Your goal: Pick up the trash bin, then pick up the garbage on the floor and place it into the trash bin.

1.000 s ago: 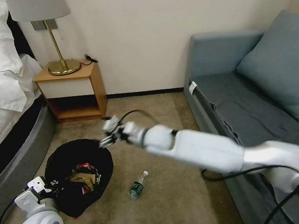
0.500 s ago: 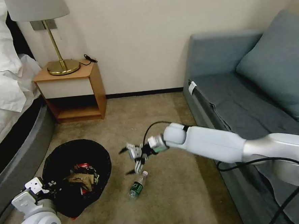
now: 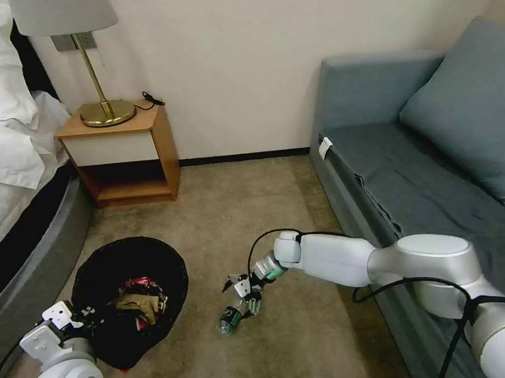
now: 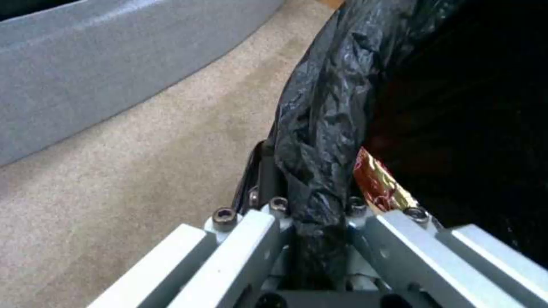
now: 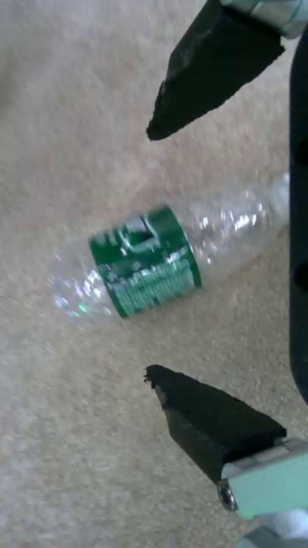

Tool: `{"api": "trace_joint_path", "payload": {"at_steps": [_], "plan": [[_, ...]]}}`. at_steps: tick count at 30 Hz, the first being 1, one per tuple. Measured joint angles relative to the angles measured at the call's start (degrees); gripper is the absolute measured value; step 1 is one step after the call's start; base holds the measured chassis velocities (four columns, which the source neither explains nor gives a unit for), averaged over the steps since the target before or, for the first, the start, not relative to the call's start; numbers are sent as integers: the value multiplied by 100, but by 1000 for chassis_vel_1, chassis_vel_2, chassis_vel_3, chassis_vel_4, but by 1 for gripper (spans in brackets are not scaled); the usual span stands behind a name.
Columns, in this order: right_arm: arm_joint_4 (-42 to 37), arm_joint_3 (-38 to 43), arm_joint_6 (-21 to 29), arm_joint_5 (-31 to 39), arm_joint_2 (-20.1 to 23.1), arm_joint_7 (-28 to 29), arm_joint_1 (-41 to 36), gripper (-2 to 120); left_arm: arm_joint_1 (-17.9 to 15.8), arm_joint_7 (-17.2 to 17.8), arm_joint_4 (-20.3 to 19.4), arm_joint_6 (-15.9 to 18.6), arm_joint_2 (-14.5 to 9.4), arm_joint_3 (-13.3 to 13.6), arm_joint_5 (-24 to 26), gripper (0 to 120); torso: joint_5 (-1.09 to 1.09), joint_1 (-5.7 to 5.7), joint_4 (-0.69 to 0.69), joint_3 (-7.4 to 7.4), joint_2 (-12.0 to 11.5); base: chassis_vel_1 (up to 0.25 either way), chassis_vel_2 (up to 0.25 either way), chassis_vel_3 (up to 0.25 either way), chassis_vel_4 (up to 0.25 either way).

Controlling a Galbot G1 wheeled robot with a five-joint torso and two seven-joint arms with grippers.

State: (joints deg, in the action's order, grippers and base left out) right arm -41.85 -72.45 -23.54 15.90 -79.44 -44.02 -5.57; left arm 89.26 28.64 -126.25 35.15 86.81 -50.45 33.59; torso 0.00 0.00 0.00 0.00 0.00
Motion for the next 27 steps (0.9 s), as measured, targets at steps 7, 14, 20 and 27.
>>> {"api": "trace_joint_path", "payload": {"at_steps": [7,14,20,27], "plan": [[719,76,-410,-307,-310,-1,-161,100,19,-19,7,-17,10,-9,-2,1,0,0,-1,0,0,0,0,0,0],[946,111,-446,-337,-571,45,-229,100,24,-42,47,-54,14,-10,-6,1,0,0,0,0,0,0,0,0,0],[1247,134,-571,-478,-788,57,-332,100,69,-78,80,-95,12,-56,-4,1,-1,0,1,0,0,0,0,0,0],[1556,206,-676,-610,-987,73,-429,90,119,-100,81,-123,5,-75,1,1,0,0,0,0,0,0,0,0,0]]}}
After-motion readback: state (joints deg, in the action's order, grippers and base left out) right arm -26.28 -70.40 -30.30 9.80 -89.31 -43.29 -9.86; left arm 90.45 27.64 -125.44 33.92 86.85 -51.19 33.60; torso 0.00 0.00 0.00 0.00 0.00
